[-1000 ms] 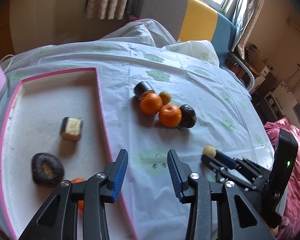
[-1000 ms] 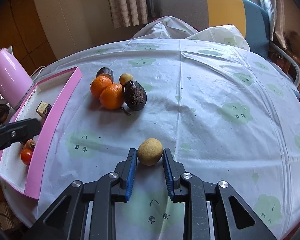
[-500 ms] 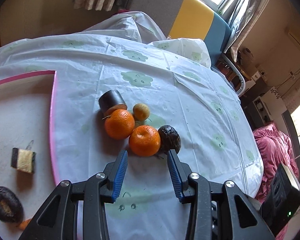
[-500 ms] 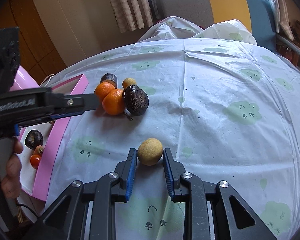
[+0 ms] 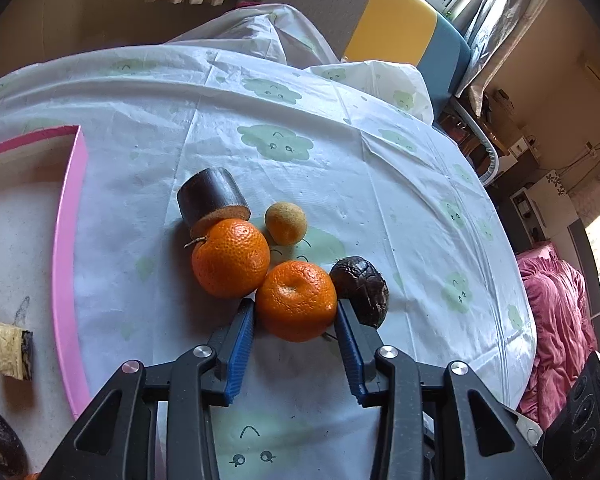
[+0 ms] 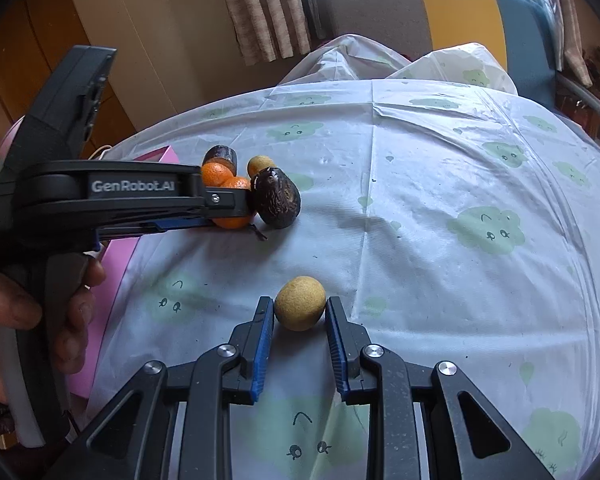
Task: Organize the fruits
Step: 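Grasp a mandarin with the left tool while the right tool grasps the brown kiwi, then place the mandarin in the tray with the left tool while the right tool holds the kiwi, then lower the kiwi into the tray beside the tomato and open the right tool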
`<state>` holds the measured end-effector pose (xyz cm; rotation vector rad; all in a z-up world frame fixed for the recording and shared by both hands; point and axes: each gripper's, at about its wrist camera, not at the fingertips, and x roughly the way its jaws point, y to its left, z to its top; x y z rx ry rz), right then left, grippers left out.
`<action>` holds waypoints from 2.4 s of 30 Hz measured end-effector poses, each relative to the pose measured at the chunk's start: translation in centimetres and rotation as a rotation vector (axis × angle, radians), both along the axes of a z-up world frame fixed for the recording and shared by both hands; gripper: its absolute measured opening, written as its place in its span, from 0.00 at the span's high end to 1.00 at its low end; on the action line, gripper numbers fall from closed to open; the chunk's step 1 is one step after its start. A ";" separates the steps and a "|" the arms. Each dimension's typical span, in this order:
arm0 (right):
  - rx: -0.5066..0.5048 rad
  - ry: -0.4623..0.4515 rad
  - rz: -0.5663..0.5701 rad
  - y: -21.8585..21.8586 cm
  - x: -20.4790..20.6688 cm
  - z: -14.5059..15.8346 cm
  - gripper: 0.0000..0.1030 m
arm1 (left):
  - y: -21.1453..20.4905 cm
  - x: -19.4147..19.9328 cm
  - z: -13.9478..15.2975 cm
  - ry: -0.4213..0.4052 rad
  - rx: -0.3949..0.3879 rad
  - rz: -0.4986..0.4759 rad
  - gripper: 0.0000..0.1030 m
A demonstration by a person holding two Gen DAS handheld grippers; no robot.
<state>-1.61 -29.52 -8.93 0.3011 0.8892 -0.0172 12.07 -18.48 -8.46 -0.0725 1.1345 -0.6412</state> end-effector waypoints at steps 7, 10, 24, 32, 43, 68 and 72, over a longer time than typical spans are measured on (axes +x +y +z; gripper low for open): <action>-0.028 -0.002 0.001 0.3 0.0 0.0 0.74 | 1.0 -1.7 1.2 -0.049 0.023 -0.004 0.62; -0.037 0.002 0.000 0.4 0.1 0.1 0.74 | 1.8 -2.6 1.8 -0.062 0.030 -0.002 0.62; -0.090 0.020 0.020 2.2 -0.3 0.5 0.74 | 7.0 -5.2 3.6 -0.085 0.039 0.066 0.63; -0.098 0.023 0.062 3.9 -0.6 0.8 0.74 | 11.0 -6.3 4.6 -0.126 0.056 0.140 0.63; -0.118 -0.010 0.137 7.2 -0.4 2.5 0.74 | 17.3 -7.7 5.7 -0.187 0.084 0.261 0.62; -0.077 -0.037 0.349 16.3 4.9 4.9 0.74 | 24.4 -9.3 3.2 -0.124 0.108 0.398 0.62; -0.078 -0.023 0.368 17.3 5.9 4.4 0.74 | 24.4 -9.3 3.1 -0.121 0.109 0.394 0.62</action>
